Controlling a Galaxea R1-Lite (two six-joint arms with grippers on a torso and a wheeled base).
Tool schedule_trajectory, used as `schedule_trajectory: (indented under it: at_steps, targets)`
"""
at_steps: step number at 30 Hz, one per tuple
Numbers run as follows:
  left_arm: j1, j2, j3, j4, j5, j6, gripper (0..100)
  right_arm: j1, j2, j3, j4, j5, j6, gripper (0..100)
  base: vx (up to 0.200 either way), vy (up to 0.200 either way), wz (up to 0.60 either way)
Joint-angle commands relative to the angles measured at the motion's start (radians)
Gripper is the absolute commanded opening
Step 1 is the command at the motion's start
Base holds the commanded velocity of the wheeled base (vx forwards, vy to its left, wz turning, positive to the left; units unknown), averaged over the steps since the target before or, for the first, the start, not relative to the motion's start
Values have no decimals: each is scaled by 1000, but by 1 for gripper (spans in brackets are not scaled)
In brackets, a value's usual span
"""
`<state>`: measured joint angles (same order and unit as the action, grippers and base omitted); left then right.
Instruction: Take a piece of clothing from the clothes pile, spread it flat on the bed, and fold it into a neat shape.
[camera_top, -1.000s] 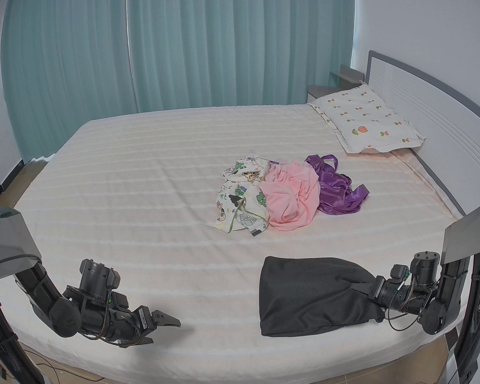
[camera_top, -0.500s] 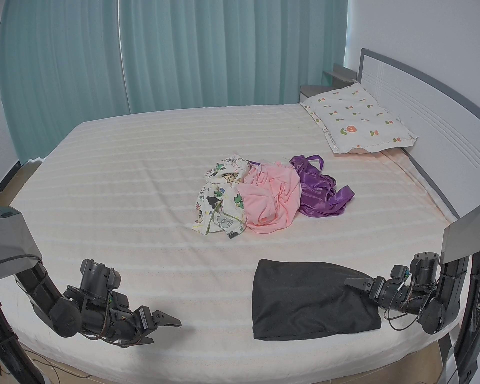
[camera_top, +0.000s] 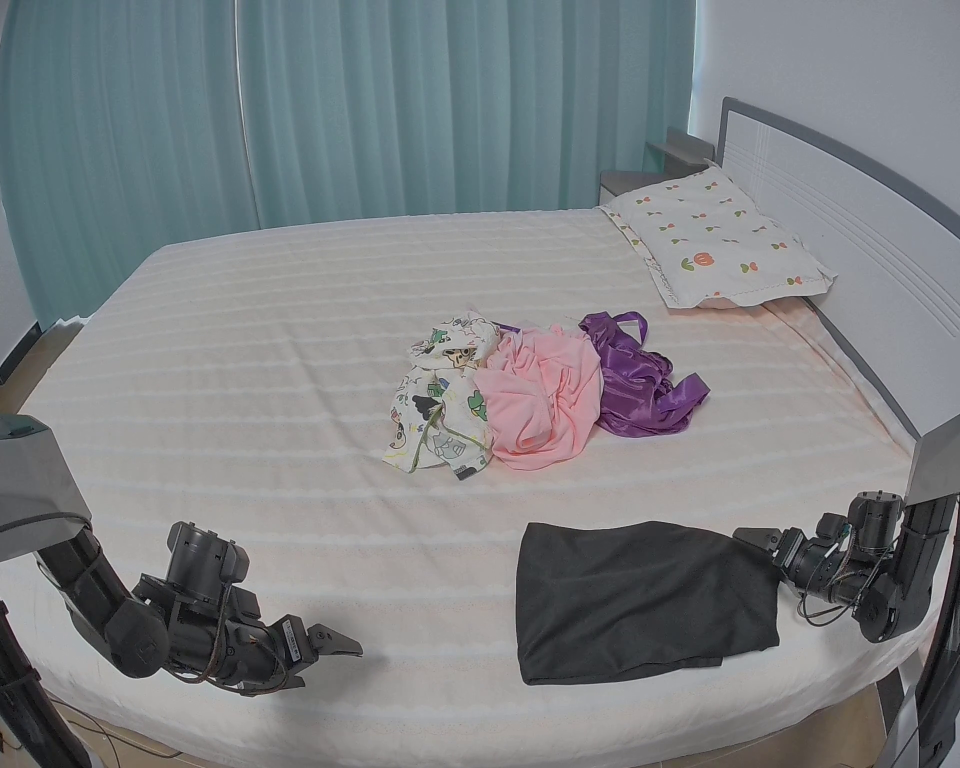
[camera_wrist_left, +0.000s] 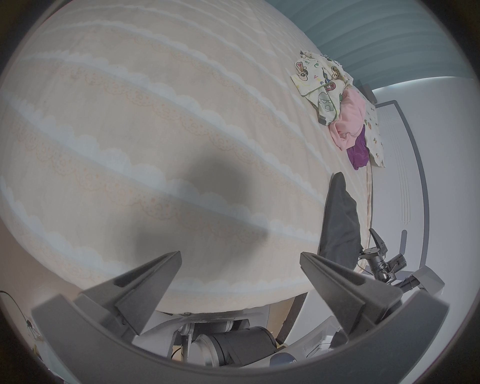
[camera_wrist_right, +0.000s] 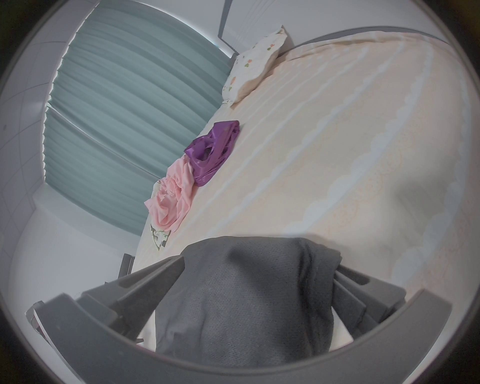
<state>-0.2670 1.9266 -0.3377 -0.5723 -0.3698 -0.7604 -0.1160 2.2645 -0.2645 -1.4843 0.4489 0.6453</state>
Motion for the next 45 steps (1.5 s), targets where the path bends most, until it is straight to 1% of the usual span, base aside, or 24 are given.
schedule_trajectory:
  at_steps: [1, 7, 10, 12, 16, 17, 18, 19, 21, 25, 26, 27, 30, 31, 32, 33, 34, 37, 39, 41, 45]
  targets:
    - [-6, 12, 3, -20, 3, -3, 100, -31, 0, -22, 27, 1, 0, 100, 0, 0, 0]
    - [-6, 14, 8, -32, 3, -3, 100, -28, -46, 1, 45, 2, -7, 100, 0, 0, 0]
    - [-6, 14, 8, -34, 3, -3, 100, -28, -85, 21, 70, 4, -30, 100, 0, 0, 0]
    - [-6, 14, 8, -34, 3, -3, 100, -21, -95, 33, 122, 4, -69, 100, 0, 0, 0]
    - [-6, 14, 8, -34, 3, -3, 100, 32, -111, 62, 216, 2, -164, 100, 0, 0, 0]
    - [-6, 14, 8, -34, 3, -3, 100, 33, -121, 70, 225, 1, -182, 100, 0, 0, 0]
    - [-6, 14, 8, -34, 3, -3, 100, 33, -121, 70, 225, 1, -182, 100, 0, 0, 0]
    - [-6, 14, 8, -34, 3, -3, 100, 27, -137, 71, 242, -1, -210, 100, 0, 0, 0]
    - [-6, 14, 8, -34, 3, -3, 100, -1, -146, 64, 262, -1, -219, 100, 0, 0, 0]
    - [-6, 14, 8, -32, 3, -3, 100, -77, -160, 19, 306, -1, -223, 100, 0, 0, 0]
    - [-6, 14, 8, -34, 3, -3, 100, -80, -160, 16, 311, -1, -223, 100, 0, 0, 0]
    - [-6, 14, 8, -34, 3, -3, 100, -102, -160, -2, 337, 1, -225, 100, 0, 0, 0]
    - [-6, 14, 8, -34, 3, -3, 100, -110, -158, -15, 364, 1, -225, 100, 0, 0, 0]
    - [-6, 14, 8, -34, 3, -3, 100, -106, -158, -25, 418, 1, -225, 100, 0, 0, 0]
    - [-6, 14, 8, -34, 3, -3, 100, -106, -158, -25, 418, 1, -225, 100, 0, 0, 0]
    - [-6, 14, 8, -34, 3, -3, 100, -106, -166, -41, 464, 1, -225, 100, 0, 0, 0]
    - [-6, 14, 8, -32, 3, -3, 100, -108, -169, -44, 472, 1, -225, 100, 0, 0, 0]
    - [-6, 14, 8, -34, 3, -3, 100, -139, -180, -102, 539, 4, -217, 100, 0, 0, 0]
    - [-6, 14, 8, -34, 3, -3, 100, -151, -171, -131, 553, 11, -210, 100, 0, 0, 0]
    - [-6, 14, 8, -34, 3, -3, 100, -149, -146, -159, 547, 4, -177, 100, 0, 0, 0]
    - [-6, 14, 8, -34, 3, -3, 100, -134, -131, -183, 545, 1, -85, 100, 0, 0, 0]
